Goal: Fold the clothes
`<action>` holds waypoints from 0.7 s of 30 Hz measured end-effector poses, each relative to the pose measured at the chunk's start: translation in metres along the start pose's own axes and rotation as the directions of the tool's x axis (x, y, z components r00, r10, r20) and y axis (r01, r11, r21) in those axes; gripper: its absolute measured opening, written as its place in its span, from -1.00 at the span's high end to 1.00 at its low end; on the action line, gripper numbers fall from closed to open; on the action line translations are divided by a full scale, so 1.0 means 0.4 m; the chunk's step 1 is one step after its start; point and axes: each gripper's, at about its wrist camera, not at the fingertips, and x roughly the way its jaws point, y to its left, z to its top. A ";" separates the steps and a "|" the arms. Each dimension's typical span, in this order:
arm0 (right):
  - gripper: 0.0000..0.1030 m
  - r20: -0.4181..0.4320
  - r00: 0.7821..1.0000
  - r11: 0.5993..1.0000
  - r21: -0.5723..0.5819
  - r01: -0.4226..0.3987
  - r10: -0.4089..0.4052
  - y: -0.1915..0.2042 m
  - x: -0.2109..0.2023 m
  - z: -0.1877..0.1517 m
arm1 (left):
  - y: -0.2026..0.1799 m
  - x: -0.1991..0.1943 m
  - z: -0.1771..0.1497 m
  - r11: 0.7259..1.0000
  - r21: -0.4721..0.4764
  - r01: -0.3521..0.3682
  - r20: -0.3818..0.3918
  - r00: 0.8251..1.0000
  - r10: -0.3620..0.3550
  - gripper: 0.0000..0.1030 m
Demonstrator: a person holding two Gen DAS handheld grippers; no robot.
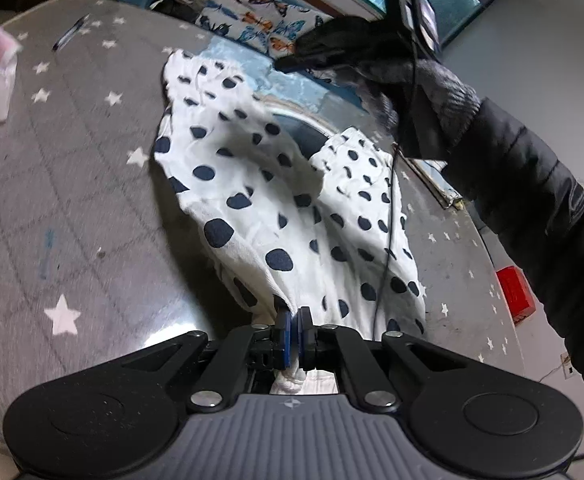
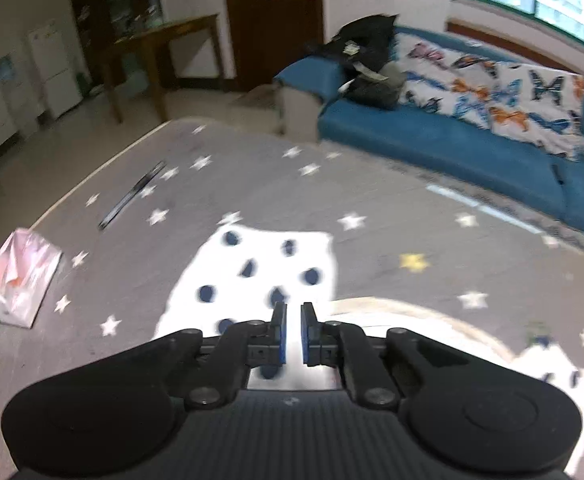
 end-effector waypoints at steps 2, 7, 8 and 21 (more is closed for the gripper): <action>0.63 -0.017 1.000 0.999 -0.028 -0.024 0.023 0.052 0.038 0.002 | 0.015 0.003 -0.003 1.000 -0.018 0.002 -0.005 1.000 -0.002 0.93; 0.50 -0.044 0.998 0.997 -0.057 -0.052 0.050 0.168 0.133 0.006 | 0.049 -0.001 -0.006 0.998 -0.055 0.002 -0.007 1.000 -0.002 0.93; 0.47 -0.050 0.997 0.997 -0.052 -0.057 0.055 0.181 0.149 0.008 | 0.054 -0.002 -0.006 0.998 -0.061 0.000 -0.008 1.000 -0.001 0.93; 0.29 -0.090 0.995 0.993 -0.120 0.020 -0.031 0.258 0.231 -0.015 | 0.071 0.008 -0.006 0.997 -0.072 -0.010 -0.020 1.000 0.008 0.93</action>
